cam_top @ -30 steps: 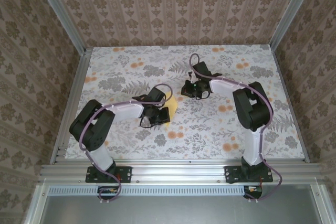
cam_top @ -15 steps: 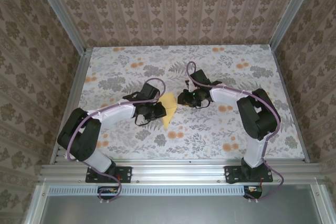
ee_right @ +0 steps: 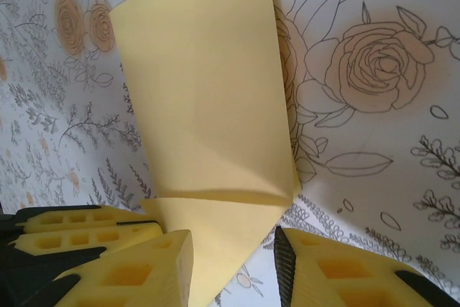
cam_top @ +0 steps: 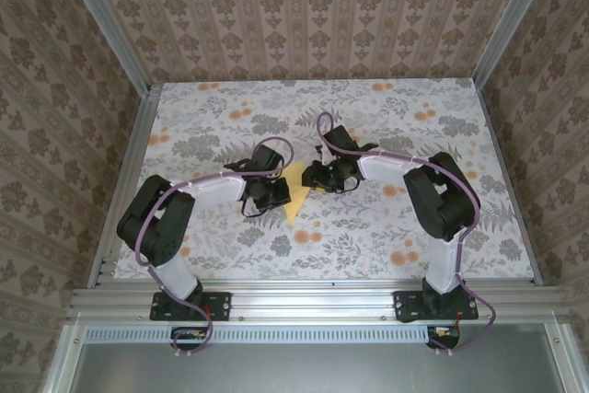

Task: Fold a paper plane with a square sheet of paper (pick it up from the middle)
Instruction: Move the paper to the center of the table.

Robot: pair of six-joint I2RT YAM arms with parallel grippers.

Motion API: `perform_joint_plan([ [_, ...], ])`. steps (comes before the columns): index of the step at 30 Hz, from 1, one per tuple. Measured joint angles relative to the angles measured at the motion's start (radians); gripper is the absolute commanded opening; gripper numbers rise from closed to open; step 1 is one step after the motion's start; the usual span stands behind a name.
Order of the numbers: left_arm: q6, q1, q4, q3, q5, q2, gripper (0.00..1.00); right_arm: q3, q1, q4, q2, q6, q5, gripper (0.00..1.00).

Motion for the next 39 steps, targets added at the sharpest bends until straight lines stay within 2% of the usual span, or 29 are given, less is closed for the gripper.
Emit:
perform_joint_plan([
  [17, 0.000, 0.005, -0.014, 0.010, -0.007, 0.026, 0.08, 0.003, 0.000, 0.058, 0.068, 0.077, -0.083, 0.32],
  [26, 0.000, 0.005, -0.023, 0.018, -0.007, 0.032, 0.08, -0.048, 0.000, 0.219, 0.077, 0.238, -0.155, 0.27],
  [33, 0.001, 0.005, -0.032, 0.027, -0.008, 0.037, 0.08, -0.053, -0.002, 0.240, 0.093, 0.274, -0.160, 0.25],
  [35, 0.001, 0.005, -0.033, 0.029, -0.010, 0.039, 0.08, -0.055, -0.002, 0.241, 0.093, 0.273, -0.159, 0.20],
  [39, 0.002, 0.005, -0.033, 0.031, -0.011, 0.039, 0.10, -0.072, -0.002, 0.248, 0.093, 0.273, -0.158, 0.02],
])
